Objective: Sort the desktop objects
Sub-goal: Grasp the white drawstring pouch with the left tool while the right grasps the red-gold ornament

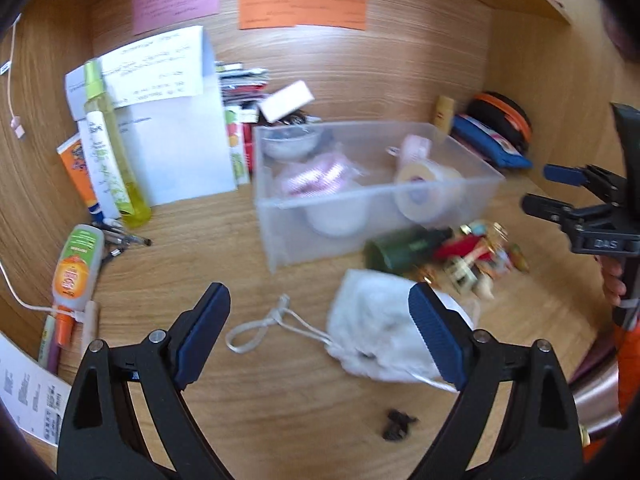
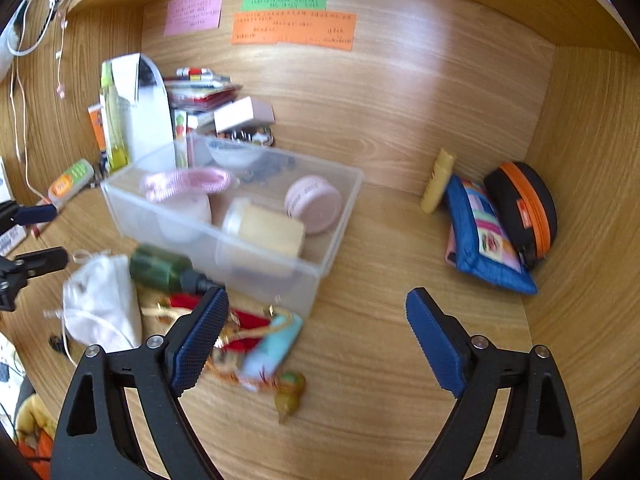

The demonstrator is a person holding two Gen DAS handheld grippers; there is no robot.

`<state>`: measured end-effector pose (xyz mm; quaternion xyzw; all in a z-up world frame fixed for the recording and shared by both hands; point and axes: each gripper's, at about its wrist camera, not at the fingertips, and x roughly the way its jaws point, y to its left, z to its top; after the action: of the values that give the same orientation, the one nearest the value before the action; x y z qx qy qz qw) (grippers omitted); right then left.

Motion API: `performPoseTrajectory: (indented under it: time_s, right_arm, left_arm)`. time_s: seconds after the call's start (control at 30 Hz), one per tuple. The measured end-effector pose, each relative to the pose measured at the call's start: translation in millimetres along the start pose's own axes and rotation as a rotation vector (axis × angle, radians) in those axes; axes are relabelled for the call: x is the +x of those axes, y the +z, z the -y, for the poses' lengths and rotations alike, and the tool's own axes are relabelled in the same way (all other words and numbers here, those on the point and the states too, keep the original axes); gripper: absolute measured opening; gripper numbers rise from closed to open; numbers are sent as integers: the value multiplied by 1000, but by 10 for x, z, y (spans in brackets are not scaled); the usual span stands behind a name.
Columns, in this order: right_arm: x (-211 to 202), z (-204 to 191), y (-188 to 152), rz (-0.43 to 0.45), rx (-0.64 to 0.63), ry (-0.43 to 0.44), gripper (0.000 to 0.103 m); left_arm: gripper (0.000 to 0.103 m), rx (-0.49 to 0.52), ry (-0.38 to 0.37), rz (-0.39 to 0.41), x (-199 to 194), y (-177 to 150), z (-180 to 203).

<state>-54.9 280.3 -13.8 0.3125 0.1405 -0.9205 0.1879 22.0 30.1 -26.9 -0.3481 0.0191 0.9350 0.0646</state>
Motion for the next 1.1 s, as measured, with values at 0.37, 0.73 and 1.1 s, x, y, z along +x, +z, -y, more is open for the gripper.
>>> performPoseTrajectory:
  time_s: [0.37, 0.73, 1.1]
  right_arm:
    - [19, -87, -304, -58, -13, 56, 89]
    - [201, -383, -214, -81, -85, 138, 89]
    - [459, -453, -144, -120, -63, 227, 52]
  left_arm:
    - [92, 36, -87, -83, 242, -154, 255]
    - [93, 75, -134, -211, 548, -159, 369]
    - [100, 125, -146, -273, 723, -112, 466]
